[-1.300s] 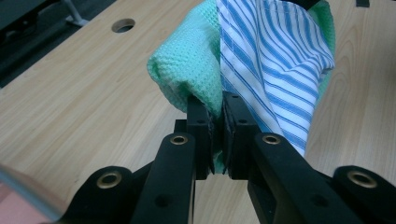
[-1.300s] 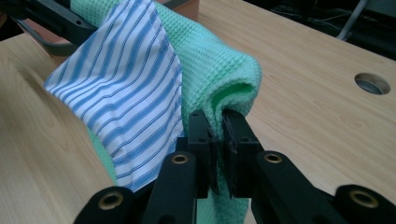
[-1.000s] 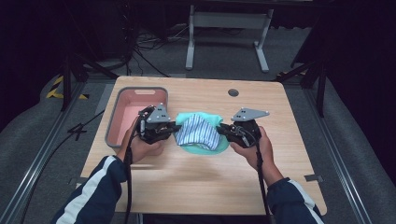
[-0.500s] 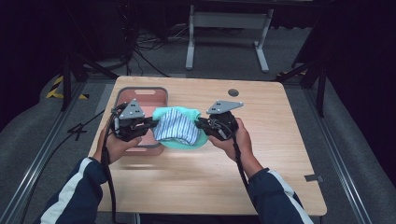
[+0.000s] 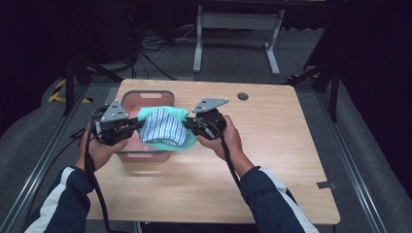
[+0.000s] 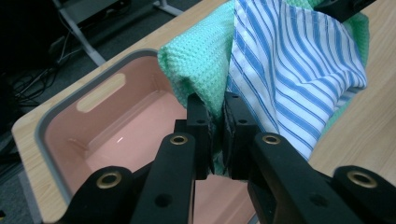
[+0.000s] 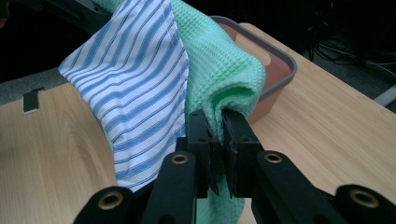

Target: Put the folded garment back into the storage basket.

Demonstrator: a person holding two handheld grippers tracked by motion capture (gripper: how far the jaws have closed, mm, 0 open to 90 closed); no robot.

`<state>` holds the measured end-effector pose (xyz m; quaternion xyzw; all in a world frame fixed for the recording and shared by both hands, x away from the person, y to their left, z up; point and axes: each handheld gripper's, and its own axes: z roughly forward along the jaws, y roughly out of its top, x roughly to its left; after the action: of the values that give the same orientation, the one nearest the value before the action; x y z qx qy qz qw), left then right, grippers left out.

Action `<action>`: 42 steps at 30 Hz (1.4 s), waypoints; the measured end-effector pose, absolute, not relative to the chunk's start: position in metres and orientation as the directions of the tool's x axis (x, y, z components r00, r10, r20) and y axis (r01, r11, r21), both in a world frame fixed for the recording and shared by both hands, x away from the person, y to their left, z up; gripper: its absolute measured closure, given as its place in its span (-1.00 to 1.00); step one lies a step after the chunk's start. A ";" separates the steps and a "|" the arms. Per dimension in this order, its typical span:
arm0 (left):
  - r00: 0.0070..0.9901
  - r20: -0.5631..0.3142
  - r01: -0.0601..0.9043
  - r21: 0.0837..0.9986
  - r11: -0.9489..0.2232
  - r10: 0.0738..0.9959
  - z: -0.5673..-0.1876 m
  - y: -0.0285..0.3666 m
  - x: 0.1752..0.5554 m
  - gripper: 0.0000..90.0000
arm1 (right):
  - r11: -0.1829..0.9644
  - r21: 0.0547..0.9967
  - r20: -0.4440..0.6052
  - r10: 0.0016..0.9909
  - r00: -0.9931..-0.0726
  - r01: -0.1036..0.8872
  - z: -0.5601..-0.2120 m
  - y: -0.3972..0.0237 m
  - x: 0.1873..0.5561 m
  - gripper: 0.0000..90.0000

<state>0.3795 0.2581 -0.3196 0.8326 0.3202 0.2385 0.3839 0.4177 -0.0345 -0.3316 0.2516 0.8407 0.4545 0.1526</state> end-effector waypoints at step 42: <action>0.544 0.177 0.463 0.752 -0.469 0.820 -0.362 0.303 0.397 0.84 | 0.529 0.793 -0.018 0.518 -0.855 0.304 -0.372 0.055 0.455 0.81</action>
<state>0.3973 0.3032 -0.3616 0.8137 0.3944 0.2694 0.3312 0.4548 0.0553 -0.3721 0.2373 0.8650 0.4236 0.1264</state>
